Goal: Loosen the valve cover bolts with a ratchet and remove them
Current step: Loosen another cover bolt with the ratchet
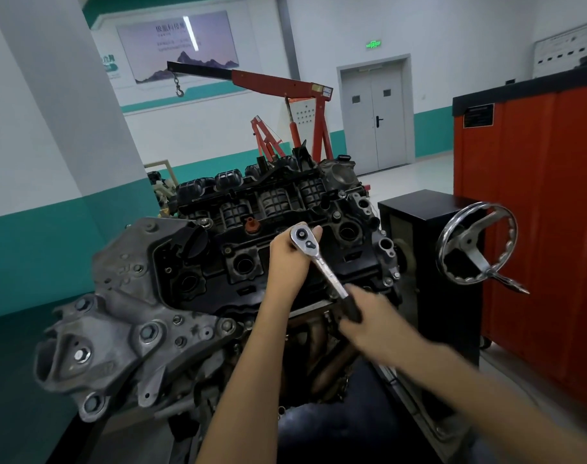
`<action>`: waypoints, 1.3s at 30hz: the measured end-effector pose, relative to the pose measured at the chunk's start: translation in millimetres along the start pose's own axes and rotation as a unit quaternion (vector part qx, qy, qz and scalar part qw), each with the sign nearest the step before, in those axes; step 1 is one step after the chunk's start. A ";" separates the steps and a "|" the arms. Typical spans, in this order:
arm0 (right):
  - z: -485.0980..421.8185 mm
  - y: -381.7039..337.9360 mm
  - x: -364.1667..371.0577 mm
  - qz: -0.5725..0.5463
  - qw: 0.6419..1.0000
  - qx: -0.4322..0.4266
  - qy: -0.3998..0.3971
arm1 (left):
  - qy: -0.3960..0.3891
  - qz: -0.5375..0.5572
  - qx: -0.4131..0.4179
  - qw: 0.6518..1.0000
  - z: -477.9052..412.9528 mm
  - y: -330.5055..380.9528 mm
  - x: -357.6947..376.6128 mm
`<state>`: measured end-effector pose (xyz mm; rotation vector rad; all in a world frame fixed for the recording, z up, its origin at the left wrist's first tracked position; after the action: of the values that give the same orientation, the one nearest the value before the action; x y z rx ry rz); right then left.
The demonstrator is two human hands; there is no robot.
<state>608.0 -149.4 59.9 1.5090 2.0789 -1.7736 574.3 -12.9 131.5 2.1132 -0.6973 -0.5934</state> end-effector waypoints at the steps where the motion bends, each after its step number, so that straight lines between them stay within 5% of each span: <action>1: -6.2 1.5 -23.0 0.034 0.999 -0.018 -0.036 | -0.008 -0.008 0.003 1.000 -0.5 2.4 1.4; 5: -49.1 -14.0 -92.5 0.258 0.959 -0.072 -0.093 | -0.010 -0.030 0.002 1.000 -2.2 6.8 0.5; 7: -55.6 -19.6 -90.6 0.286 0.951 -0.081 -0.080 | 0.024 0.009 -0.020 0.999 -1.2 1.0 -6.2; 12: -3.0 1.0 -16.4 0.035 0.999 -0.001 0.029 | 0.030 0.018 -0.012 0.999 2.8 -3.7 -1.5; 15: 10.8 -9.1 33.8 -0.081 0.990 0.056 0.100 | 0.052 0.028 -0.014 0.998 1.5 -1.4 2.3; 19: 7.8 -20.7 53.7 -0.150 0.984 0.048 0.085 | 0.057 0.051 -0.051 0.996 -0.4 -5.9 -1.2; 26: -27.1 -2.5 -64.4 0.145 0.985 -0.040 -0.089 | -0.010 -0.026 -0.011 1.000 -5.5 1.1 3.1; 30: -54.1 -25.6 -92.6 0.319 0.941 -0.097 -0.066 | 0.022 0.023 -0.020 0.999 -4.6 -2.0 -5.9; 34: -10.0 -4.2 -31.5 0.111 0.994 -0.014 0.012 | 0.033 0.044 -0.017 0.998 0.2 -8.8 -1.4; 39: 8.8 -27.8 57.3 -0.143 0.983 0.051 0.100 | 0.055 0.065 -0.036 0.996 -3.3 -7.1 1.5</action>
<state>554.6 -116.7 45.4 1.5365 2.4471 -1.9197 579.3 -8.4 127.3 1.9996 -0.7335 -0.4225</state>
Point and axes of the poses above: each hand's wrist, its own z-axis away from the middle knuckle, its own x-axis out of the palm, y = z × x, the point moved 6 cm from there along -z, towards the middle knuckle
